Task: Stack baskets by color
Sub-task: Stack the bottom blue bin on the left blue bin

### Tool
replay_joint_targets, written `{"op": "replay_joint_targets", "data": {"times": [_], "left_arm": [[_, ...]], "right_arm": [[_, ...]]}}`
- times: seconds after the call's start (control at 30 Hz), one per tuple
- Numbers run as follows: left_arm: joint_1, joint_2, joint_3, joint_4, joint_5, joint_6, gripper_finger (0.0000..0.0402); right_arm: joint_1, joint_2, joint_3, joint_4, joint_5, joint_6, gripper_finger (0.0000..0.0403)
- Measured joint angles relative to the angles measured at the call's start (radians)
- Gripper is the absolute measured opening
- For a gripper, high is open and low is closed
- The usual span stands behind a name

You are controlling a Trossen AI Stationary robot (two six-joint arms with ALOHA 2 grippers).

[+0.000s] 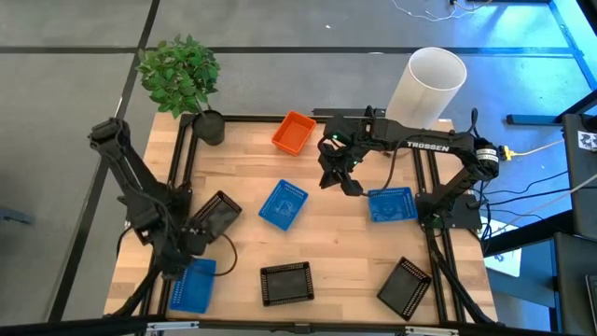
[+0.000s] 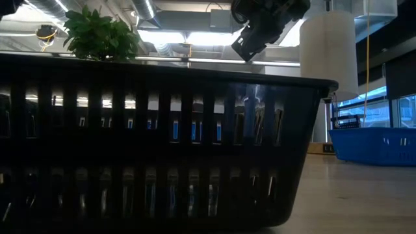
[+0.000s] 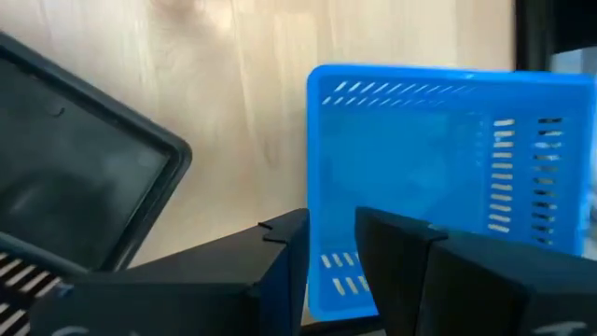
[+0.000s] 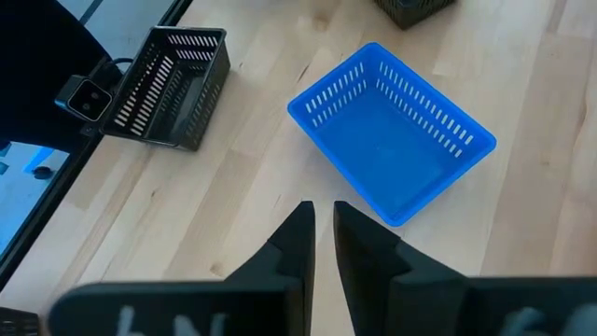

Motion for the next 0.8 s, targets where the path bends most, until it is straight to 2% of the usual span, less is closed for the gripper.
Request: {"op": "replay_joint_targets", "data": {"times": [0.8], "left_arm": [[-0.037,0.228,-0.001,0.010,-0.001,-0.025,0.0080]], "right_arm": [[0.000,0.000,0.000,0.000,0.003,0.002,0.0045]]}}
